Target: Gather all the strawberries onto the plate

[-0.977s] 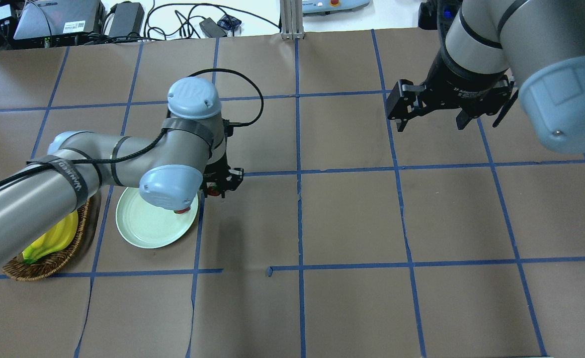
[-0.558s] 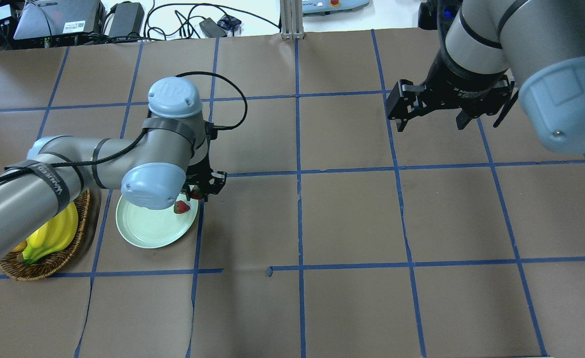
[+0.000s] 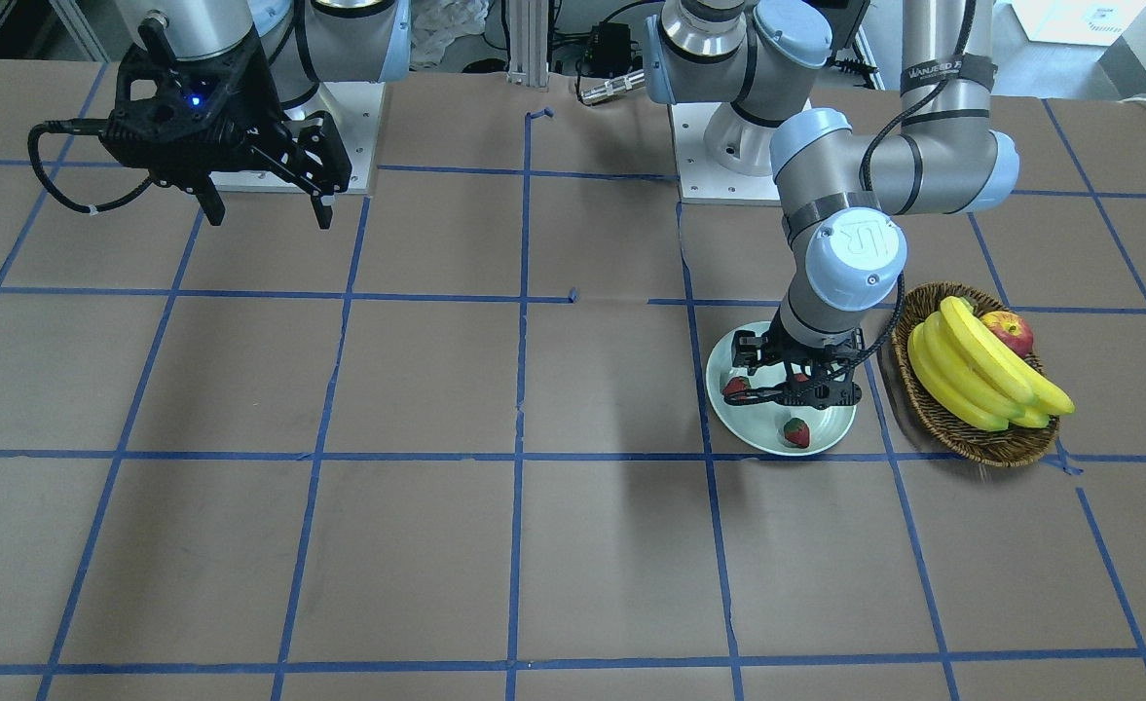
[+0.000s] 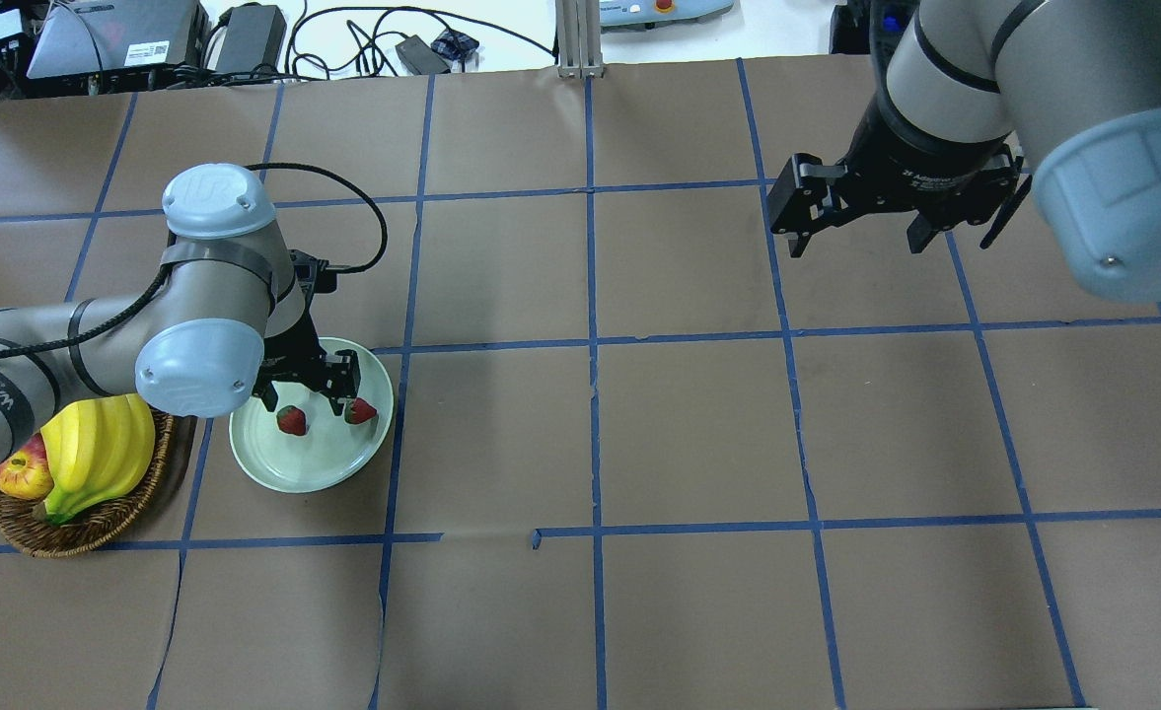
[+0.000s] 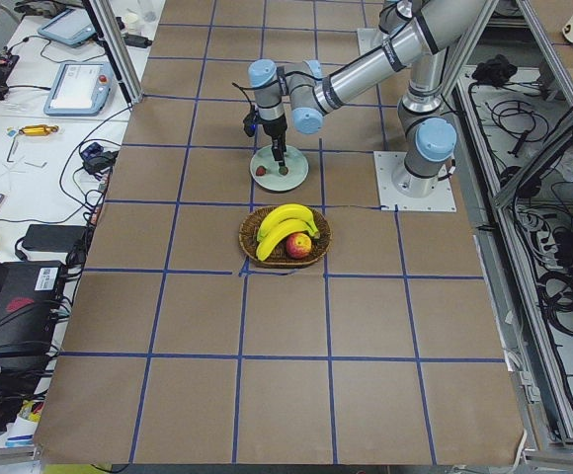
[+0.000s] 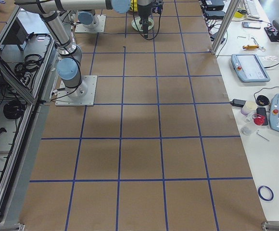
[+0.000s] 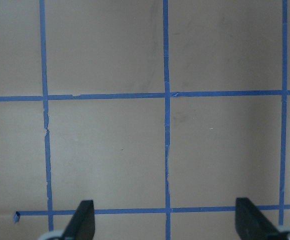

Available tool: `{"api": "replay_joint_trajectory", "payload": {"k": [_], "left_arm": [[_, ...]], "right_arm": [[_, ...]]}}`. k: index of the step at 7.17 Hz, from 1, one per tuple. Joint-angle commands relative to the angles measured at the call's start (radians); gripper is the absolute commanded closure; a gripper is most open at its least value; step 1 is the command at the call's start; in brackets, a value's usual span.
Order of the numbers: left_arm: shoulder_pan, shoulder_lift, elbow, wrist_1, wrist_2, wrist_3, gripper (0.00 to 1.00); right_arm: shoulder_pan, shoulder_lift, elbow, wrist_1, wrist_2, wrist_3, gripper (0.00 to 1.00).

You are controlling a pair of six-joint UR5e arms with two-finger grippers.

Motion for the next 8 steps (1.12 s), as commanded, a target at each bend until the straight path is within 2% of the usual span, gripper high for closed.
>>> {"api": "replay_joint_trajectory", "payload": {"k": [1, 2, 3, 4, 5, 6, 8], "left_arm": [[-0.099, 0.066, 0.131, -0.066, -0.02, -0.02, 0.0], [-0.163, 0.096, 0.222, -0.17, -0.028, -0.048, 0.0], [-0.197, 0.113, 0.331, -0.302, -0.078, -0.122, 0.0], [-0.216, 0.134, 0.41, -0.381, -0.09, -0.16, 0.0], [-0.217, 0.16, 0.45, -0.395, -0.097, -0.162, 0.0], [-0.216, 0.203, 0.45, -0.394, -0.139, -0.162, 0.0], [-0.21, 0.226, 0.441, -0.391, -0.146, -0.21, 0.0]], "right_arm": [[0.001, 0.0, 0.0, 0.002, 0.001, 0.001, 0.0], [0.0, 0.0, -0.001, 0.002, 0.001, 0.0, 0.0], [0.0, 0.0, -0.001, 0.002, 0.001, 0.0, 0.0], [0.0, 0.0, -0.001, 0.003, 0.001, 0.0, 0.0], [0.001, 0.0, -0.001, 0.005, 0.001, -0.002, 0.0], [0.0, 0.0, -0.003, 0.003, -0.002, -0.003, 0.0], [0.0, 0.0, -0.003, 0.005, 0.0, -0.005, 0.0]]}}
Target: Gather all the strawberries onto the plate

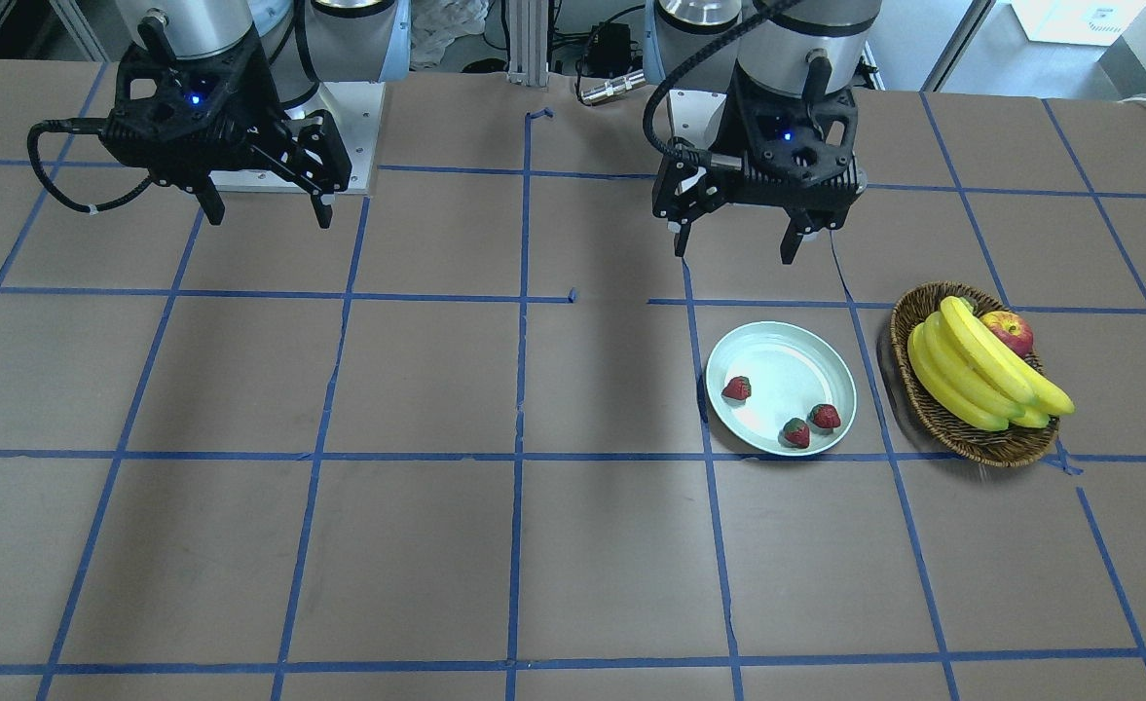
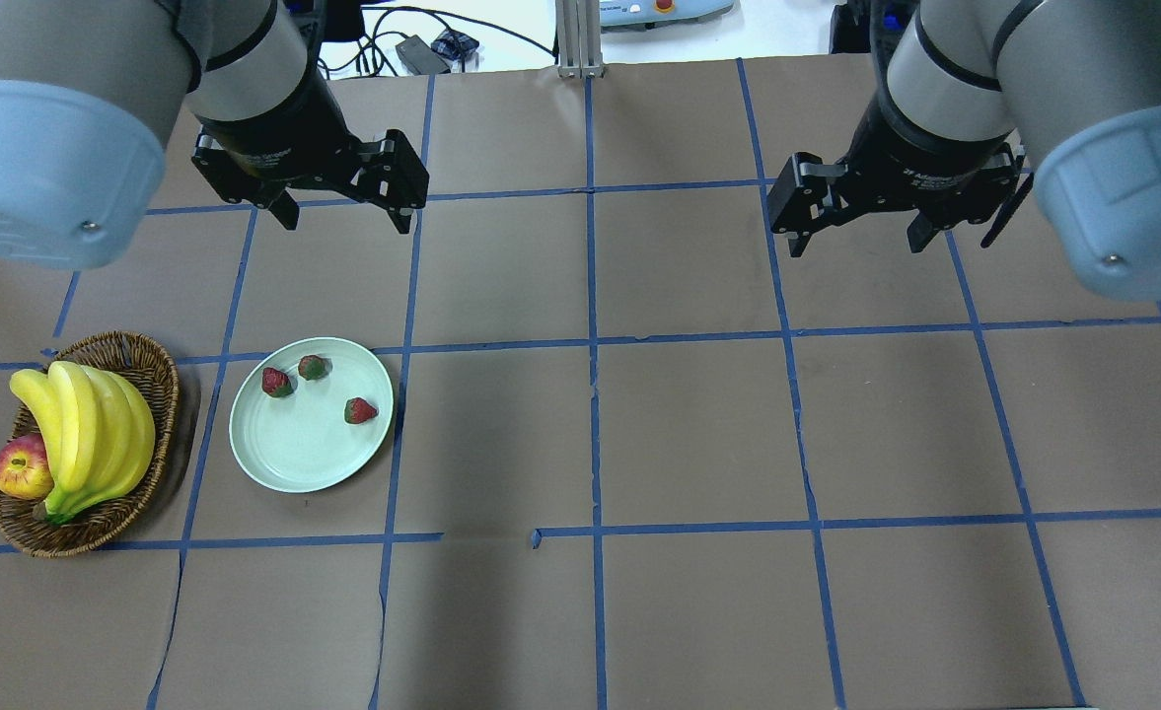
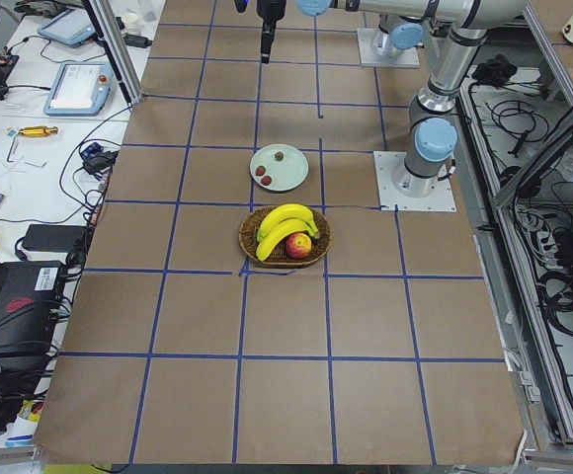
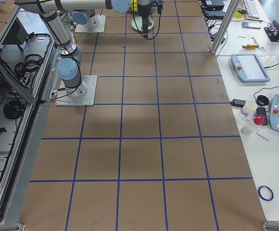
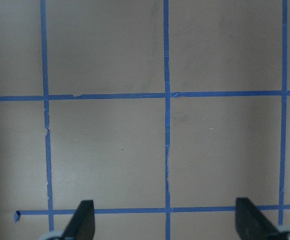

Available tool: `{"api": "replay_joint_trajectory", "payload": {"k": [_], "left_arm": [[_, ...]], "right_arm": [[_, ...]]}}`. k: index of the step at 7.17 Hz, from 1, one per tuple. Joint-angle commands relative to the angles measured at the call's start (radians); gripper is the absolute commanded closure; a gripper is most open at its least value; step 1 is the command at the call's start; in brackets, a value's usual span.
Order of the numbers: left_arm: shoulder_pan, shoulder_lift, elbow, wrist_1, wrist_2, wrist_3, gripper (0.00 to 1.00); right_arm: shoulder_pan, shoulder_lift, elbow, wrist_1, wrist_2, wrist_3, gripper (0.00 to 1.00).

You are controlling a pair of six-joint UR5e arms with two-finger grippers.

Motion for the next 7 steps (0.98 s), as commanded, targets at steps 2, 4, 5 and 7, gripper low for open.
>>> {"api": "replay_joint_trajectory", "payload": {"k": [2, 4, 5, 7], "left_arm": [[0.014, 0.011, 0.004, 0.013, -0.011, -0.048, 0.0], [0.012, 0.011, 0.005, 0.013, -0.008, -0.048, 0.0], [0.012, 0.014, 0.001, 0.013, -0.004, -0.047, 0.0], [0.012, 0.017, -0.003, 0.013, -0.002, -0.047, 0.0]], "right_arm": [[0.0, 0.0, -0.002, 0.0, 0.001, 0.0, 0.0], [0.0, 0.0, -0.002, 0.0, 0.0, 0.0, 0.0], [0.0, 0.0, -0.003, 0.0, 0.0, 0.001, 0.0], [-0.002, 0.0, -0.016, 0.0, -0.002, -0.003, 0.0]]}}
